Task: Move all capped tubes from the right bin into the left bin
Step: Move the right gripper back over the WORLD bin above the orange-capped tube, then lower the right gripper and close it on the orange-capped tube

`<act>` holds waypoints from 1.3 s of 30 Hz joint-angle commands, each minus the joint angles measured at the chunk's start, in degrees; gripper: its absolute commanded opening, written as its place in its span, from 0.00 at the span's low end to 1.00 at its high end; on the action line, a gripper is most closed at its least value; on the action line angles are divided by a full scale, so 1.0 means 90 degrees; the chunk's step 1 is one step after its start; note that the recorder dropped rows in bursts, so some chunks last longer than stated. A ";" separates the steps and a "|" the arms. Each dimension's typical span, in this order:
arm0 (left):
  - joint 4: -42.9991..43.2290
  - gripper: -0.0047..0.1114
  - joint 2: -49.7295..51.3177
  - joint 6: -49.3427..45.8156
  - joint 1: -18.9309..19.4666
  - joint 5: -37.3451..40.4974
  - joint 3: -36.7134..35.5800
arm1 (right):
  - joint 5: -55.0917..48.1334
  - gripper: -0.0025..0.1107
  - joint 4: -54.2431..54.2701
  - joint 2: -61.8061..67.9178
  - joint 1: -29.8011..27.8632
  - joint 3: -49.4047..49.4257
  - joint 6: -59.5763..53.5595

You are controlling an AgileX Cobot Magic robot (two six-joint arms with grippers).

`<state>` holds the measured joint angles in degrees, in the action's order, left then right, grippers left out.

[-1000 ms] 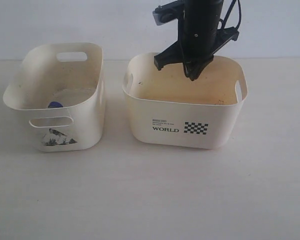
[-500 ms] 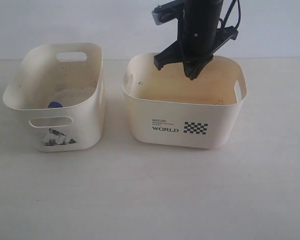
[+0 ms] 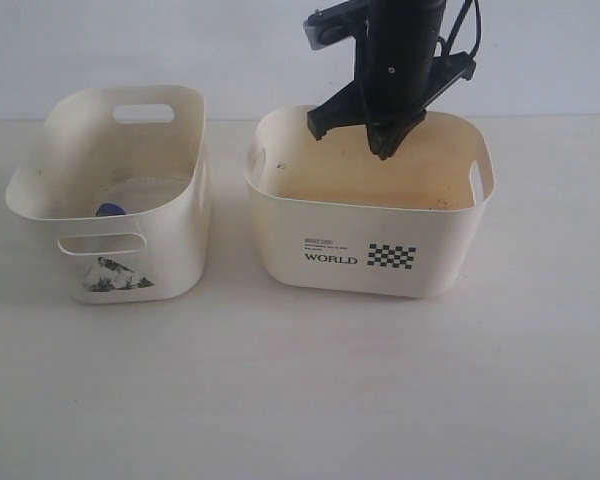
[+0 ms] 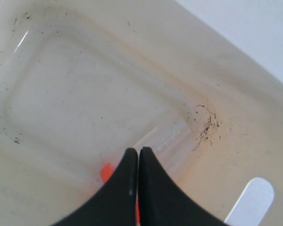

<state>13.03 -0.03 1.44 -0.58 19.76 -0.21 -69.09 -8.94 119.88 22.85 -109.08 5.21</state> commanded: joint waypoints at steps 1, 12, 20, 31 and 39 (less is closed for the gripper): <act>0.0008 0.08 0.0003 0.0061 0.0002 -0.0021 0.0023 | -0.0097 0.02 -0.0069 -0.0046 -0.0019 -0.0017 0.0034; 0.0008 0.08 0.0003 0.0061 0.0002 -0.0021 0.0023 | -0.0097 0.02 -0.0039 0.0165 -0.0063 -0.0017 0.0094; 0.0008 0.08 0.0003 0.0061 0.0002 -0.0021 0.0023 | -0.0097 0.15 0.0132 0.0531 -0.0063 -0.0017 0.0827; 0.0008 0.08 0.0003 0.0061 0.0002 -0.0021 0.0023 | 0.0063 0.64 -0.0022 0.0751 -0.0063 -0.0017 0.2198; 0.0008 0.08 0.0003 0.0061 0.0002 -0.0021 0.0023 | -0.0097 0.64 -0.0710 0.0824 -0.0063 -0.0017 0.2536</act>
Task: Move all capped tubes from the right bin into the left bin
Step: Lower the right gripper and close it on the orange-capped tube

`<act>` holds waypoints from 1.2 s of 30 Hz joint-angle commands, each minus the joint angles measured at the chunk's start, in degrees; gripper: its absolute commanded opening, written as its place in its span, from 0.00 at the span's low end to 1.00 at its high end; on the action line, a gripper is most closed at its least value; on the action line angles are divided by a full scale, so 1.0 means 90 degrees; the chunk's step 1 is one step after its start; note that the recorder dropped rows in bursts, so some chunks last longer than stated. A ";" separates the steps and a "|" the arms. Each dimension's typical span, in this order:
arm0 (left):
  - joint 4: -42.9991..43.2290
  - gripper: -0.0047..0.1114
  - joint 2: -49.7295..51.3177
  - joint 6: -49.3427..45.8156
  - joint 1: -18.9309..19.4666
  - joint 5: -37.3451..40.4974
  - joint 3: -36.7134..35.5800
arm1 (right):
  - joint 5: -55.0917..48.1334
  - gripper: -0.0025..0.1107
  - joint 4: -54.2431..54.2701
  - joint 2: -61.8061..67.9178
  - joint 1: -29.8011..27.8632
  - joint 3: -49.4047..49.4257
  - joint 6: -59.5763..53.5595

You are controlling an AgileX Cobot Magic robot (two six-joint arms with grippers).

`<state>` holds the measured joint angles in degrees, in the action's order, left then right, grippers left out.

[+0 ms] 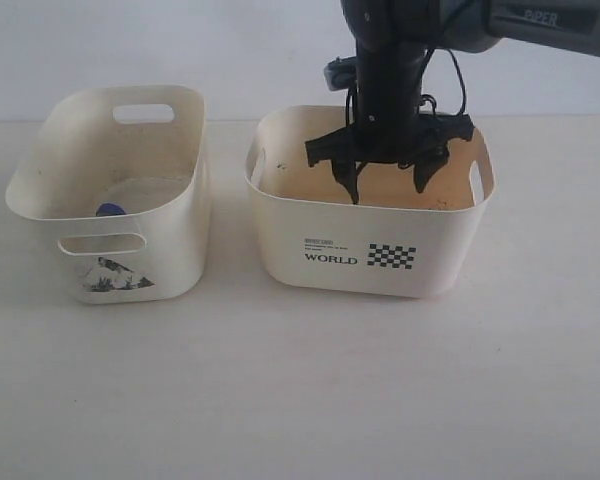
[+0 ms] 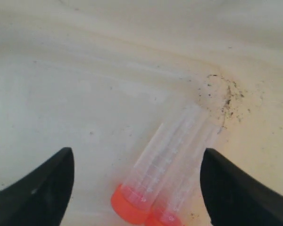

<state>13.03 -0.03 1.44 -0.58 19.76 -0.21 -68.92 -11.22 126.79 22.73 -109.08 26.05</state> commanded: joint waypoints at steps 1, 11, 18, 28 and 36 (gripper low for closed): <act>0.0008 0.08 0.0003 0.0061 0.0002 -0.0021 0.0023 | -0.0115 0.64 -0.0582 0.0089 -0.0049 -0.0017 0.0300; 0.0008 0.08 0.0003 0.0061 0.0002 -0.0021 0.0023 | -0.0115 0.64 -0.0704 0.0529 -0.0049 -0.0017 0.0372; 0.0008 0.08 0.0003 0.0061 0.0002 -0.0021 0.0023 | -0.0115 0.64 -0.0853 0.1032 -0.0049 -0.0017 0.0501; 0.0008 0.08 0.0003 0.0061 0.0002 -0.0021 0.0023 | -0.0115 0.64 -0.0111 0.1296 -0.0049 -0.0017 0.0374; 0.0008 0.08 0.0003 0.0061 0.0002 -0.0021 0.0023 | -0.0115 0.64 0.0434 0.1296 -0.0049 -0.0017 0.0134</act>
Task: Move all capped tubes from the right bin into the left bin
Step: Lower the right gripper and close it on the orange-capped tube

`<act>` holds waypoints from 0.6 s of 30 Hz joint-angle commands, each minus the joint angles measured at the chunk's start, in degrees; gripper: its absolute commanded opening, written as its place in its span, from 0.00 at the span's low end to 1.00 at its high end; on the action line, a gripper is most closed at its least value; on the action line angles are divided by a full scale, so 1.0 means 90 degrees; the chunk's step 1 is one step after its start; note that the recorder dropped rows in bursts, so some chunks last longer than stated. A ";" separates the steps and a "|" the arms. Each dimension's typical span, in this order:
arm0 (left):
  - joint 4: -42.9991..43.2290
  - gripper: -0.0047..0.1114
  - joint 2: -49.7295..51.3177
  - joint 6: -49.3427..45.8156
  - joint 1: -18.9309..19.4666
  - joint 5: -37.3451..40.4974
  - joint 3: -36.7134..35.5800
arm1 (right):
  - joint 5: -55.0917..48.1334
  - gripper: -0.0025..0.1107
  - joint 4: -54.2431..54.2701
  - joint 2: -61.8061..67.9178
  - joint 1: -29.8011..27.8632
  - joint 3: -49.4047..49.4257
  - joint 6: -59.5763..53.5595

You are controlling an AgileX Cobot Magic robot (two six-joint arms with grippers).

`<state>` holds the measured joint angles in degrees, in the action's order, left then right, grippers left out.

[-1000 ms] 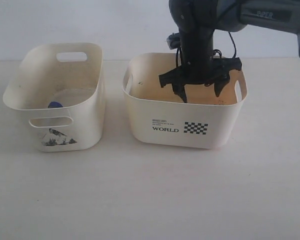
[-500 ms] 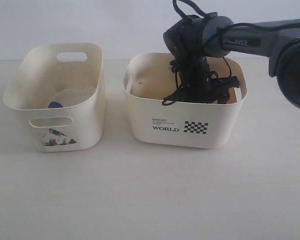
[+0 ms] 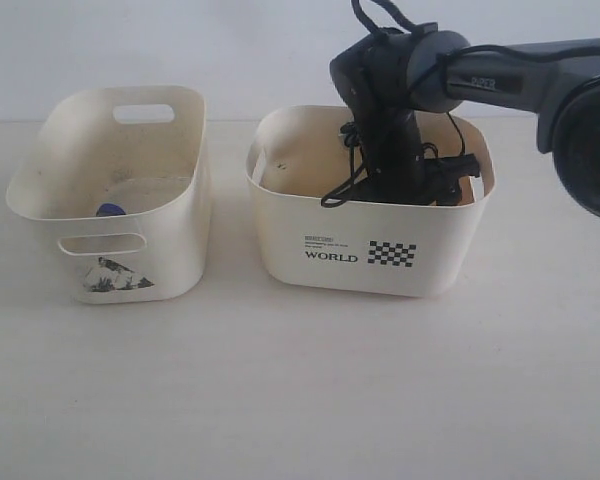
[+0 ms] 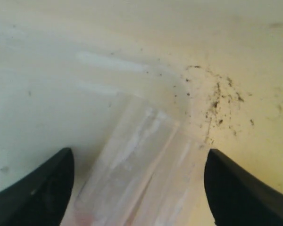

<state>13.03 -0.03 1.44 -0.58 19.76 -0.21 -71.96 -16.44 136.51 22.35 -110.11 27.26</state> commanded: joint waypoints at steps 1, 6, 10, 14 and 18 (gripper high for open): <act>0.0008 0.08 0.0003 0.0061 0.0002 -0.0021 0.0023 | 0.0222 0.64 0.1066 0.0216 -0.0007 0.0096 0.0000; 0.0008 0.08 0.0003 0.0061 0.0002 -0.0021 0.0023 | 0.0263 0.64 0.1251 0.0216 -0.0007 0.0096 0.0000; 0.0008 0.08 0.0003 0.0061 0.0002 -0.0021 0.0023 | 0.0275 0.59 0.1436 0.0216 -0.0007 0.0096 -0.0016; 0.0008 0.08 0.0003 0.0061 0.0002 -0.0021 0.0023 | 0.0275 0.36 0.1495 0.0216 -0.0007 0.0096 -0.0077; 0.0008 0.08 0.0003 0.0061 0.0002 -0.0021 0.0023 | 0.0260 0.06 0.1495 0.0216 -0.0007 0.0096 -0.0370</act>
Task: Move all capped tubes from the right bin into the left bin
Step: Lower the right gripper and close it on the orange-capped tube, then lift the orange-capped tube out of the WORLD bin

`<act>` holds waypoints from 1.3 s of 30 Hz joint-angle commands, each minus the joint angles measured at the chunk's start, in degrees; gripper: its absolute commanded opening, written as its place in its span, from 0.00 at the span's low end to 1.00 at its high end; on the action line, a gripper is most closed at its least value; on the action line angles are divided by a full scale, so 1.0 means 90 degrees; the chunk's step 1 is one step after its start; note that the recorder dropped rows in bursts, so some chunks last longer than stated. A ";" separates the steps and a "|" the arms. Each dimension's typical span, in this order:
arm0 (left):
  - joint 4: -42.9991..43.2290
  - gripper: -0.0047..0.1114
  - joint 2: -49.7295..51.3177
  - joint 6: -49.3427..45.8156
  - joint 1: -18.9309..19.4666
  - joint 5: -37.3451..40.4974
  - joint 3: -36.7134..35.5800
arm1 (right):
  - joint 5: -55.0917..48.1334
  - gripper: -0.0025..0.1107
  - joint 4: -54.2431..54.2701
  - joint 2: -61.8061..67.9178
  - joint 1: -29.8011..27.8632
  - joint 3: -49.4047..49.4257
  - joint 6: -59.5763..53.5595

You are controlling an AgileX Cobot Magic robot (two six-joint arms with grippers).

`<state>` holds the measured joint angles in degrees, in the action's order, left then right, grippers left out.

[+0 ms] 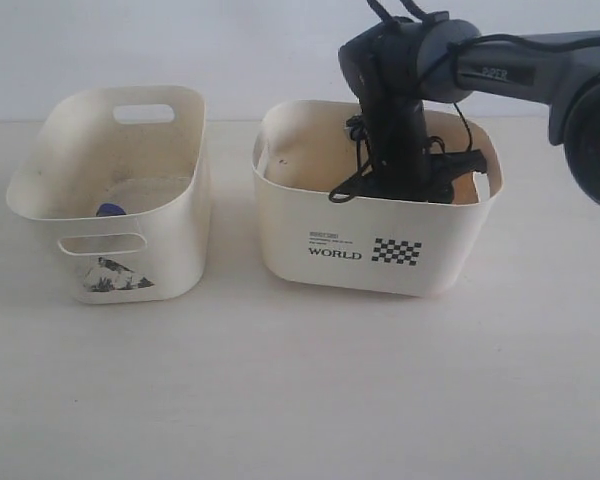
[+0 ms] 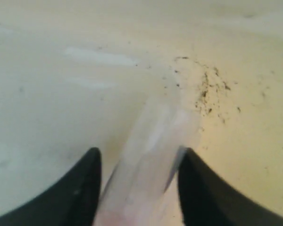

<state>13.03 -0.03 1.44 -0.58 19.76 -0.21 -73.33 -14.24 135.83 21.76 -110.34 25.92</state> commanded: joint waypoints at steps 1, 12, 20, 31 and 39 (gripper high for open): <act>0.0008 0.08 0.0003 0.0061 0.0002 -0.0021 0.0023 | 0.0395 0.02 0.1251 0.0292 0.0059 0.0121 -0.0267; 0.0008 0.08 0.0003 0.0061 0.0002 -0.0021 0.0023 | 0.0409 0.02 0.1010 -0.0365 0.0071 0.0121 -0.0345; 0.0008 0.08 0.0003 0.0061 0.0002 -0.0021 0.0023 | 0.0459 0.02 0.0761 -0.1267 0.0071 0.0121 -0.0493; 0.0008 0.08 0.0003 0.0061 0.0002 -0.0021 0.0023 | 0.0429 0.02 0.0632 -0.1430 0.0083 0.0121 -0.0728; 0.0008 0.08 0.0003 0.0061 0.0002 -0.0021 0.0023 | 0.1487 0.02 0.0611 -0.2111 0.0364 0.0121 -0.1085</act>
<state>13.03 -0.03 1.44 -0.58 19.76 -0.21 -63.50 -8.92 120.64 23.48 -109.05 18.91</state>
